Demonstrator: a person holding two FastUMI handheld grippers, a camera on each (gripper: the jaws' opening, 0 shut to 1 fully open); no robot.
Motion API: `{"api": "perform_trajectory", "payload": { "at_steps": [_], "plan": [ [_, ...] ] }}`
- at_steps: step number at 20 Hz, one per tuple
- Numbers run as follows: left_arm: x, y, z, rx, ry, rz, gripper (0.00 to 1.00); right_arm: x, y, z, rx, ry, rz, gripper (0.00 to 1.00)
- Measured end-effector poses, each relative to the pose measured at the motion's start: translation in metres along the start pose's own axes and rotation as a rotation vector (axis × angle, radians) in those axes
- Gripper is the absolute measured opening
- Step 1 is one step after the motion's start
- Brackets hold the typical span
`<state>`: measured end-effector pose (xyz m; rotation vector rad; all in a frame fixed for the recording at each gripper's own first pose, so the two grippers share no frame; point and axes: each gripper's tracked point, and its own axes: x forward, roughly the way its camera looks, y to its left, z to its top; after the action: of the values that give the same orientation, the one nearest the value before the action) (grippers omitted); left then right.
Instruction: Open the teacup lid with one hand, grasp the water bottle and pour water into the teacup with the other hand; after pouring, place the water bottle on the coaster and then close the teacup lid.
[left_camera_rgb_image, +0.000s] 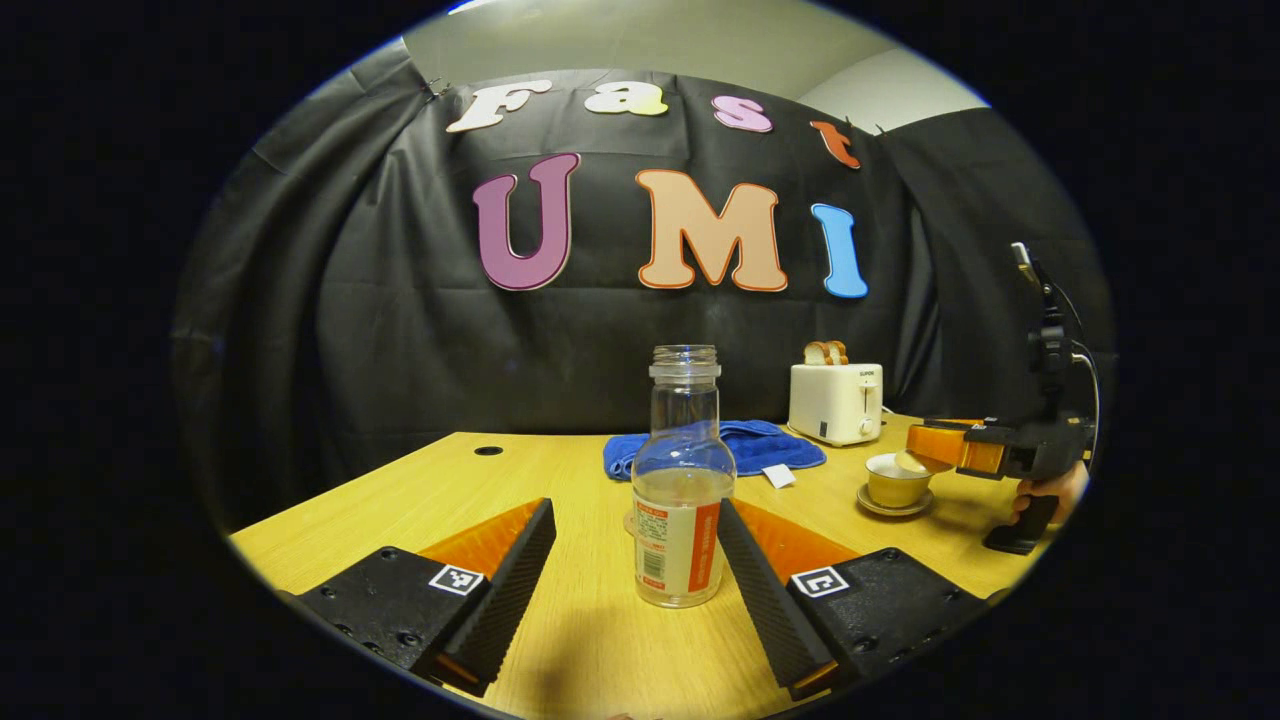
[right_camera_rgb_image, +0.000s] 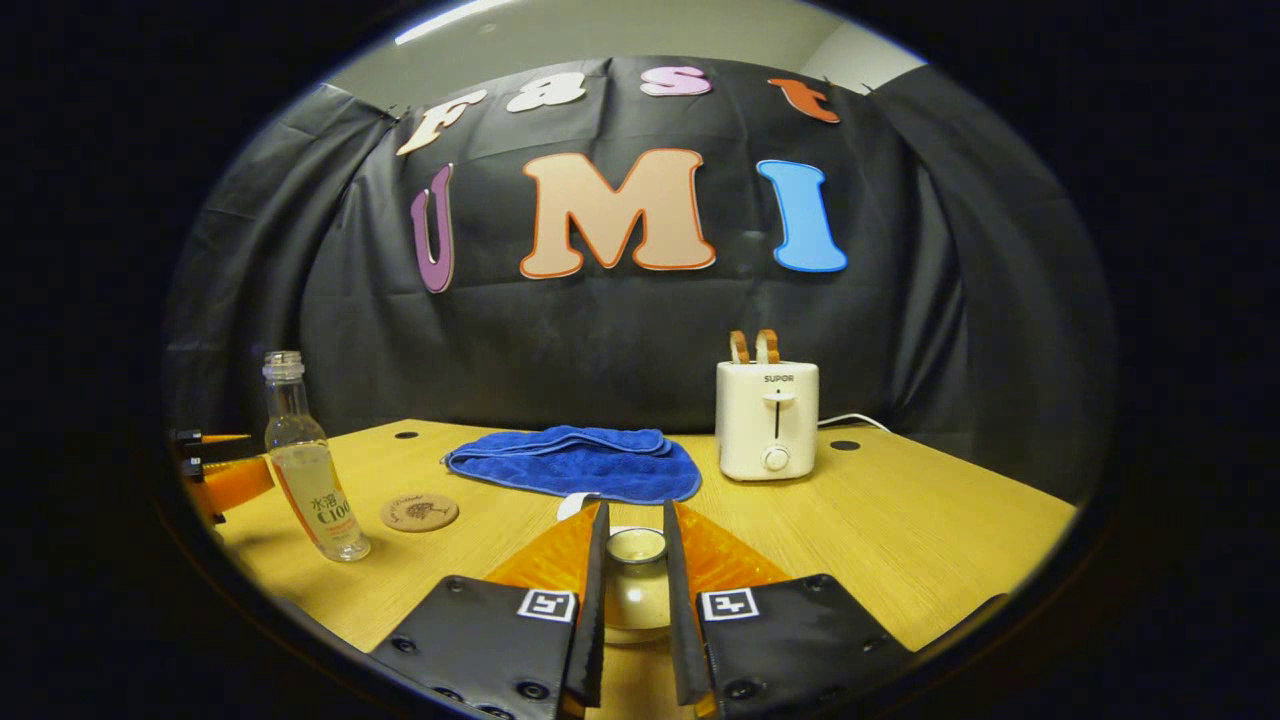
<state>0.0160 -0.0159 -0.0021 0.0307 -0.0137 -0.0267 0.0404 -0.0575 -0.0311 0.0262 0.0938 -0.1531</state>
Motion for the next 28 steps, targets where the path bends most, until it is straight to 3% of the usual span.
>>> {"api": "perform_trajectory", "payload": {
  "at_steps": [9, 14, 16, 19, 25, 28],
  "plan": [
    [0.022, -0.017, -0.014, -0.006, 0.096, -0.095, 0.95, -0.021, -0.034, 0.007, 0.000, -0.047, -0.089, 0.31],
    [0.042, -0.021, -0.025, -0.022, 0.173, -0.112, 0.95, -0.027, -0.048, 0.008, 0.000, -0.050, -0.134, 0.31],
    [0.050, -0.024, -0.030, -0.023, 0.212, -0.114, 0.92, -0.028, -0.047, 0.009, -0.001, -0.052, -0.126, 0.31],
    [0.060, -0.026, -0.041, 0.001, 0.275, -0.099, 0.75, -0.027, -0.051, 0.008, -0.002, -0.050, -0.140, 0.30],
    [0.075, -0.038, -0.041, 0.034, 0.284, -0.100, 0.69, -0.027, -0.049, 0.009, 0.000, -0.050, -0.129, 0.31],
    [0.083, -0.044, -0.040, 0.131, 0.304, -0.100, 0.67, -0.028, -0.049, 0.010, -0.001, -0.049, -0.125, 0.31]
  ]
}}
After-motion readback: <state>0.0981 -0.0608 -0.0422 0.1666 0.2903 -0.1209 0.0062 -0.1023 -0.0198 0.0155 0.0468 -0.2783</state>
